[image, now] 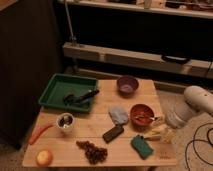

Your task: Place banana in red bowl

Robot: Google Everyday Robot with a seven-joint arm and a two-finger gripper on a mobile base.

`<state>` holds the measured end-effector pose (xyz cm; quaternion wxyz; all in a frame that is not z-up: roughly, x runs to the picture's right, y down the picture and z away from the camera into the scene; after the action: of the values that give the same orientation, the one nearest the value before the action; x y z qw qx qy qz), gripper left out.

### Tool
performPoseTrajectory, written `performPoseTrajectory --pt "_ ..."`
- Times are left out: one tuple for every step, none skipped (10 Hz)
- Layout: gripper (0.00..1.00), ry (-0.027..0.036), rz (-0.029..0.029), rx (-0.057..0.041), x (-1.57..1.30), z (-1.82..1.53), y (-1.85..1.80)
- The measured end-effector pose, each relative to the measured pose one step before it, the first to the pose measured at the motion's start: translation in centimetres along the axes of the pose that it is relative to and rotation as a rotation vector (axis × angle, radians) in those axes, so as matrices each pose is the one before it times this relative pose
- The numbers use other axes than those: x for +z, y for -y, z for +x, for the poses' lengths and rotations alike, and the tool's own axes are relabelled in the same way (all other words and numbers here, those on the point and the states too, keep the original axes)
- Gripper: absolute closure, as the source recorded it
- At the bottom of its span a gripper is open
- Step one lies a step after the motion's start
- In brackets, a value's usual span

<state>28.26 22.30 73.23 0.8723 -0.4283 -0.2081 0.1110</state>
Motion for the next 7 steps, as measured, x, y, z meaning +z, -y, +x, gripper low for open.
performPoseTrajectory --pt "0.37 -0.00592 -0.00662 0.00888 0.234 0.171 0.173" --pt "0.37 -0.00571 -0.00510 0.00431 0.218 0.055 0.171" --pt "0.37 -0.00768 -0.00767 0.00493 0.357 0.057 0.276" --pt "0.37 -0.00432 -0.00412 0.00429 0.220 0.118 0.177" --pt "0.37 -0.00369 -0.00431 0.00517 0.243 0.188 0.150" --pt "0.37 -0.00358 -0.00451 0.00572 0.290 0.219 0.209" --pt "0.37 -0.00391 -0.00416 0.00235 0.250 0.054 0.288"
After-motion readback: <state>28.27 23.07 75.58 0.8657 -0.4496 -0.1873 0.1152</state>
